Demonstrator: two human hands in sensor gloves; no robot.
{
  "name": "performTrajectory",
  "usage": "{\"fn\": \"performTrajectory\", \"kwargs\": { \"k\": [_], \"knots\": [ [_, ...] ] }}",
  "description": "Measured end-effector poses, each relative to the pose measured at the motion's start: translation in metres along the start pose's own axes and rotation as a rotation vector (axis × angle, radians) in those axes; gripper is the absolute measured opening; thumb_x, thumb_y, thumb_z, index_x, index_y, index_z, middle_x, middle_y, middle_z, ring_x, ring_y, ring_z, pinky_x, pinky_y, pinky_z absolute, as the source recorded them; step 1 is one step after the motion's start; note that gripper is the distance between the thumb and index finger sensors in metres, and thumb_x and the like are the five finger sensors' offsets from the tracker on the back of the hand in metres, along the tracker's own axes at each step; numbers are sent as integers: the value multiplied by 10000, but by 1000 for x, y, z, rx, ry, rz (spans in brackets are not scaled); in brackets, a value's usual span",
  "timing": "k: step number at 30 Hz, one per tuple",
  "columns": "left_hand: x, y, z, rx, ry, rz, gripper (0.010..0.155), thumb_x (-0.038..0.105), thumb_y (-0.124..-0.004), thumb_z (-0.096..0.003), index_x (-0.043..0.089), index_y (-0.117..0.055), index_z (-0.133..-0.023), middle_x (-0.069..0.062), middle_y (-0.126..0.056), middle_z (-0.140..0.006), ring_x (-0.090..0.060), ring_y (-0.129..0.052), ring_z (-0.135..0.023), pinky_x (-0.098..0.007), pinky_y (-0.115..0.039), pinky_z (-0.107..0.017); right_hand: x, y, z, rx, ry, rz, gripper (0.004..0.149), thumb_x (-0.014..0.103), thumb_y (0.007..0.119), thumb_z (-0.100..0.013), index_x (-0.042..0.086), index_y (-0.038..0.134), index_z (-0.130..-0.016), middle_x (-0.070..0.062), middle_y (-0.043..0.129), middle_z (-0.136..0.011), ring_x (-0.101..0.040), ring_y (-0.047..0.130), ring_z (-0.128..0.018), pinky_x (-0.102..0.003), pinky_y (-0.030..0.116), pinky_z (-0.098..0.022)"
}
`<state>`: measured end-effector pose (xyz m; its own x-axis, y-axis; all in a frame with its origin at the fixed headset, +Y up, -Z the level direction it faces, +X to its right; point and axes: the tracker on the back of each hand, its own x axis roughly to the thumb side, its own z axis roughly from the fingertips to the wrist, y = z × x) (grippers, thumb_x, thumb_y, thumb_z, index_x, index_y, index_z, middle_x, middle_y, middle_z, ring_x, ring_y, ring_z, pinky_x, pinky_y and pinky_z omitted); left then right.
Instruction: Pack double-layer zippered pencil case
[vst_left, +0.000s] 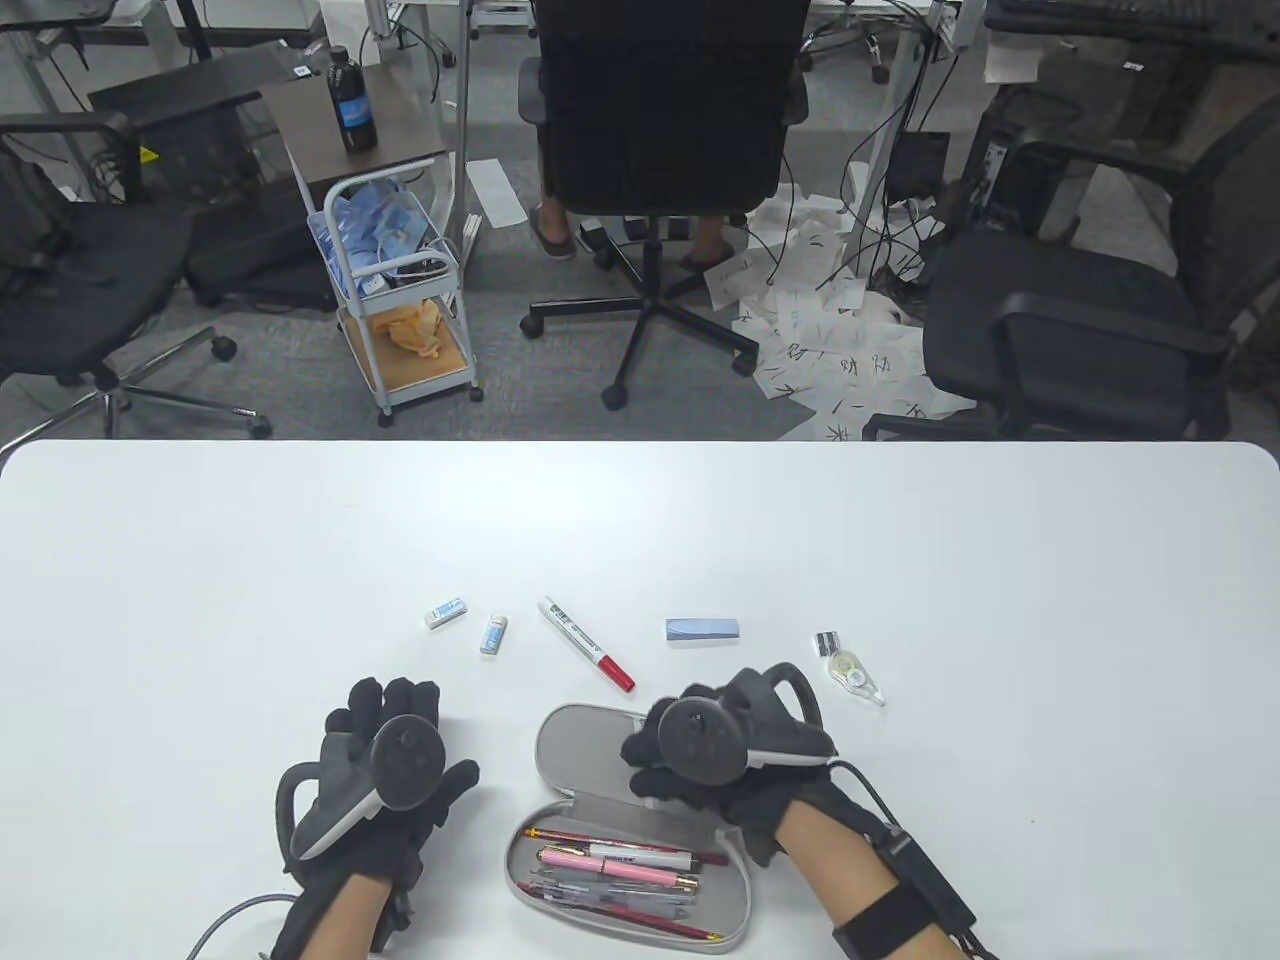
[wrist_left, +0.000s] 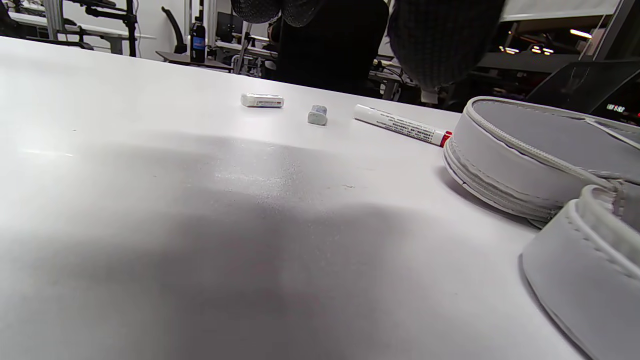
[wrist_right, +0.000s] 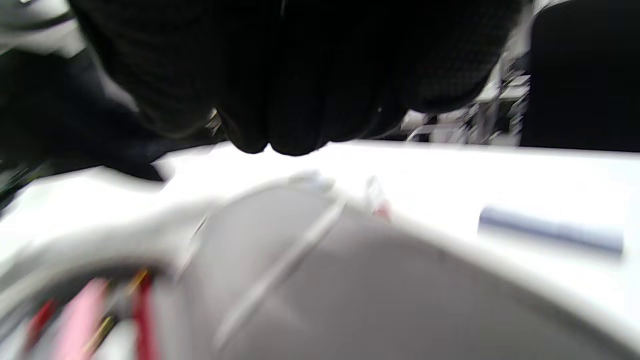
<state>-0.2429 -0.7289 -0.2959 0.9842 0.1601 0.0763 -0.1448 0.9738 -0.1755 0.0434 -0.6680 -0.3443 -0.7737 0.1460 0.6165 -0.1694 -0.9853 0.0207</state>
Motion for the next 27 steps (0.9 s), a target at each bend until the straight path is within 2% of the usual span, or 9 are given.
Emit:
{"fn": "performTrajectory", "kwargs": {
  "k": [2,4,5,7,10,12,18,24,27],
  "knots": [
    [0,1,1,7,0,-3,884,506,-815,-558,49,-410,-1196,-259,-397,-1219,-564,-233,-1046,-655,-243,-705,-6,-6,-28,-12,101,43,389,464,839,-448,289,898,-790,32,962,-759,-226,921,-623,-379,821,-483],
    [-1,2,1,12,-1,-4,882,506,-814,-558,49,-413,-1196,-259,-398,-1219,-564,-233,-1047,-654,-243,-706,-11,-3,-55,52,203,88,386,461,847,-449,293,897,-793,40,960,-763,-221,919,-628,-373,820,-488],
    [-1,1,1,10,-1,-3,883,506,-815,-557,48,-414,-1196,-260,-399,-1219,-564,-233,-1046,-654,-243,-706,-14,5,-76,117,263,114,384,462,854,-446,296,901,-789,39,963,-757,-217,923,-619,-368,824,-481],
    [1,-1,0,-1,-8,-6,884,506,-814,-559,46,-411,-1197,-261,-396,-1219,-562,-231,-1047,-653,-241,-706,-15,17,-96,184,328,155,393,469,860,-443,293,900,-792,39,963,-758,-216,922,-617,-367,822,-481],
    [3,1,1,6,-15,-11,883,507,-813,-559,49,-411,-1196,-259,-396,-1220,-561,-229,-1047,-652,-241,-706,-14,48,-120,363,441,227,464,499,861,-433,274,873,-838,17,935,-809,-238,897,-660,-386,801,-513],
    [4,1,2,9,-20,-8,883,507,-814,-558,46,-412,-1196,-262,-397,-1218,-562,-232,-1046,-651,-242,-706,-15,63,-129,423,476,306,497,529,854,-425,273,864,-851,20,926,-826,-237,891,-674,-386,799,-525],
    [5,0,1,-3,-31,0,882,507,-814,-558,47,-413,-1196,-261,-398,-1219,-560,-230,-1047,-651,-241,-707,-24,83,-135,551,503,300,452,521,862,-429,264,897,-800,19,954,-766,-245,896,-657,-407,793,-530],
    [6,-1,1,-9,-34,-4,882,507,-813,-559,49,-413,-1197,-255,-397,-1221,-562,-229,-1046,-653,-241,-705,-34,86,-135,590,487,182,426,485,861,-462,220,878,-795,-13,935,-757,-262,875,-668,-428,773,-547],
    [5,0,1,-13,-27,-4,883,508,-812,-560,48,-411,-1197,-257,-393,-1221,-565,-227,-1044,-654,-239,-704,-36,78,-134,543,408,180,454,511,841,-475,203,859,-809,-19,903,-757,-261,838,-687,-446,749,-578]
  ]
}}
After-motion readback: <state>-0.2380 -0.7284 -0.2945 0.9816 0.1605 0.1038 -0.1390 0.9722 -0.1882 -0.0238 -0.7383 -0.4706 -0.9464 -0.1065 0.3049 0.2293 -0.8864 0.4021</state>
